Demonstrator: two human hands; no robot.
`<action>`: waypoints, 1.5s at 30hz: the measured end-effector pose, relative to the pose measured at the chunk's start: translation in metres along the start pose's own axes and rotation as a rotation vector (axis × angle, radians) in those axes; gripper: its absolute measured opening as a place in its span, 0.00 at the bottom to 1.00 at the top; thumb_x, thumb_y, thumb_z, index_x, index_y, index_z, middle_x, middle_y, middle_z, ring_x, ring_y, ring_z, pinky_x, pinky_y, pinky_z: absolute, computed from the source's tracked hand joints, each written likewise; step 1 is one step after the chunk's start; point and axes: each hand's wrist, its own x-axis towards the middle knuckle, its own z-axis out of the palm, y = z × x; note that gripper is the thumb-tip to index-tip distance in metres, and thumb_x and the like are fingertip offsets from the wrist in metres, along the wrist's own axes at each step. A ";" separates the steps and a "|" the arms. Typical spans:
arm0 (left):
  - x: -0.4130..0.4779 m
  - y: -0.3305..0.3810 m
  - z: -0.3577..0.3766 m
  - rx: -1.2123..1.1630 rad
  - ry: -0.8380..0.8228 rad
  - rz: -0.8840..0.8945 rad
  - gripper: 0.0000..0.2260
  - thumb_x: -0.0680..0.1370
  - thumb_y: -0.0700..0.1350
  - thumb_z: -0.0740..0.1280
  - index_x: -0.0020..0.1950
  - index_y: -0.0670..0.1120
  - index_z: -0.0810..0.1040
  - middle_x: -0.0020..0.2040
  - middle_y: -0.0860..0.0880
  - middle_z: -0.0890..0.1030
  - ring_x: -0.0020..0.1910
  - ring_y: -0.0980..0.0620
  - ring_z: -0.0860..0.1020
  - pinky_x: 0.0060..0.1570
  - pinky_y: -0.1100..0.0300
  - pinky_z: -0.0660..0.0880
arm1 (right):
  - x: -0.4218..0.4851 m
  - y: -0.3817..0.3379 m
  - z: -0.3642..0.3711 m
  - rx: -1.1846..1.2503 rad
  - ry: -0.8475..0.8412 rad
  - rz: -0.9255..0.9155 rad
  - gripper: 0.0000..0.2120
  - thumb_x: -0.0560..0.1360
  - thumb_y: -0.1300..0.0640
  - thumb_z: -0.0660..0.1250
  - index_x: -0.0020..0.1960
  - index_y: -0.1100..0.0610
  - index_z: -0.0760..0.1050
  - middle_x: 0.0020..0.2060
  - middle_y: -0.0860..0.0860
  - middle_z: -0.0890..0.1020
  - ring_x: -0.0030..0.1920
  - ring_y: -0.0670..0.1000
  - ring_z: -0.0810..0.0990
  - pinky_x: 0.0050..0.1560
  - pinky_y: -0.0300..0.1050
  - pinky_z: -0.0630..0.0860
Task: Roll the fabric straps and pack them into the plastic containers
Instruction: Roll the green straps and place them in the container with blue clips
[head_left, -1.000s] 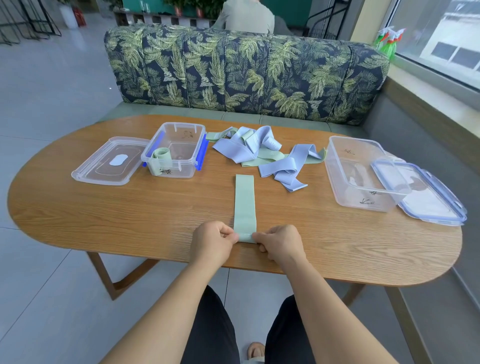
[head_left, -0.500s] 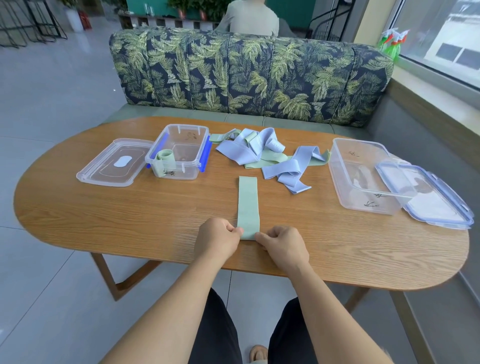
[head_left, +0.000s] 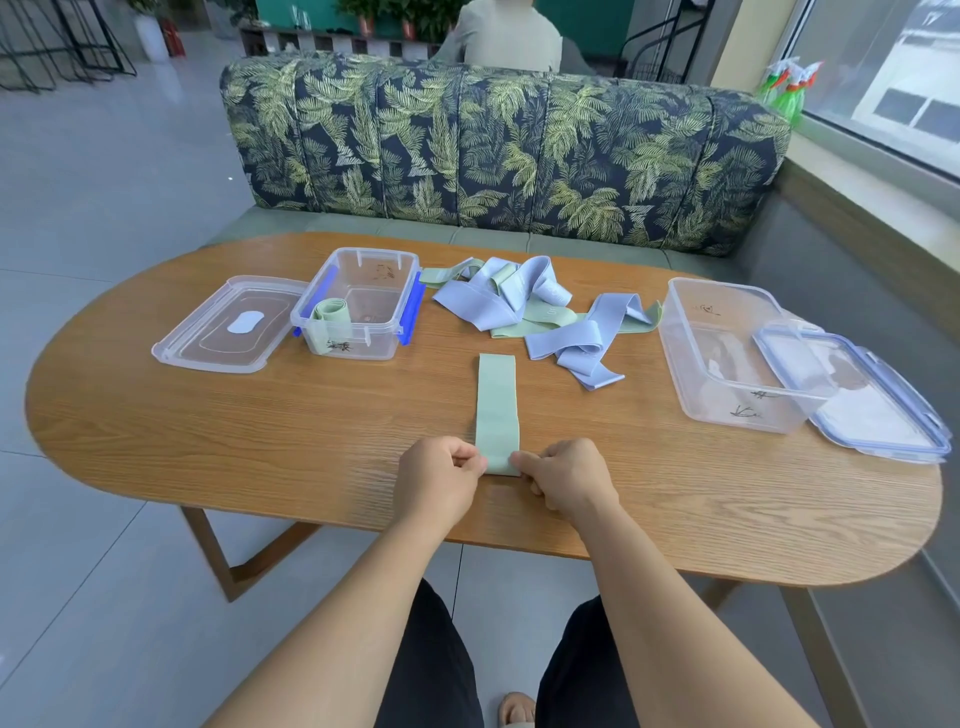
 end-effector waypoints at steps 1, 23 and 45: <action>0.002 0.001 0.000 0.015 -0.002 -0.004 0.04 0.75 0.47 0.71 0.46 0.49 0.84 0.44 0.55 0.83 0.44 0.56 0.79 0.44 0.63 0.73 | 0.000 0.001 0.001 -0.006 0.012 -0.004 0.17 0.68 0.41 0.71 0.32 0.54 0.77 0.34 0.52 0.84 0.33 0.53 0.76 0.47 0.52 0.79; 0.020 0.000 -0.008 -0.037 -0.112 -0.048 0.03 0.73 0.48 0.73 0.40 0.51 0.81 0.36 0.53 0.83 0.38 0.53 0.83 0.43 0.52 0.81 | 0.011 -0.005 0.003 0.040 0.022 0.036 0.15 0.67 0.44 0.70 0.31 0.56 0.77 0.26 0.49 0.81 0.28 0.51 0.75 0.46 0.51 0.79; -0.017 0.005 -0.019 0.023 -0.176 -0.120 0.11 0.76 0.48 0.68 0.35 0.48 0.79 0.31 0.53 0.82 0.36 0.55 0.82 0.30 0.65 0.71 | -0.028 0.014 0.014 -0.053 0.137 -0.019 0.19 0.74 0.44 0.67 0.36 0.59 0.78 0.34 0.52 0.82 0.36 0.54 0.78 0.34 0.42 0.69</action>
